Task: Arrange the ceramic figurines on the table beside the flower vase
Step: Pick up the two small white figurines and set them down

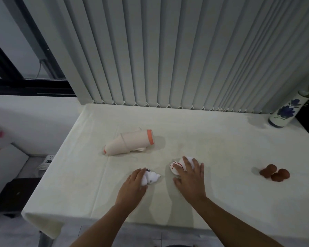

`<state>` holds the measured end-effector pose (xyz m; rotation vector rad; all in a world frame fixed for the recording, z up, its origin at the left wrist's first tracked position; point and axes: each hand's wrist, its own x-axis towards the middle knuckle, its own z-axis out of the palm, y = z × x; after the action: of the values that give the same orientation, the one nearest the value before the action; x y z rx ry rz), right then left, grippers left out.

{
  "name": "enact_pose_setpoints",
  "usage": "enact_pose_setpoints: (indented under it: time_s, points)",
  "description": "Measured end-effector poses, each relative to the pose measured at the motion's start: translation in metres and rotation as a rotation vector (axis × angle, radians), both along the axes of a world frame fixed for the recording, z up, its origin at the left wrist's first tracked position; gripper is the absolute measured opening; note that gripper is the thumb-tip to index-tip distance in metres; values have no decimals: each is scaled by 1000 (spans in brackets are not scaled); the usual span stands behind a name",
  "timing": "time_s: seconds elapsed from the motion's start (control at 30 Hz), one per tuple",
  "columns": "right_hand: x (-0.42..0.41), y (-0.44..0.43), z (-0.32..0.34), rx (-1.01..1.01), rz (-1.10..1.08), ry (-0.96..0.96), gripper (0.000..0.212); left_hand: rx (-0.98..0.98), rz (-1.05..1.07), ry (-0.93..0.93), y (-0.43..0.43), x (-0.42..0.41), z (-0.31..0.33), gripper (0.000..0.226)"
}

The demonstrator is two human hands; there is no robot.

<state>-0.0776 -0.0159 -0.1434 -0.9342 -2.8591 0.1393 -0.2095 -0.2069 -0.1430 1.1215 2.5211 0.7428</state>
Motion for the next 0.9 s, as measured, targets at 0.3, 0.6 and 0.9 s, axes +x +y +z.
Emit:
enact_pose_setpoints:
  time_s: [0.3, 0.6, 0.9]
  points:
    - [-2, 8, 6, 22, -38, -64, 47, 41, -45, 41, 10, -3, 3, 48]
    - [-11, 5, 6, 144, -27, -85, 44, -11, -59, 88, 18, -1, 10, 39]
    - [-25, 6, 21, 102, -22, -85, 42, -30, -35, 90, 21, -17, 18, 41]
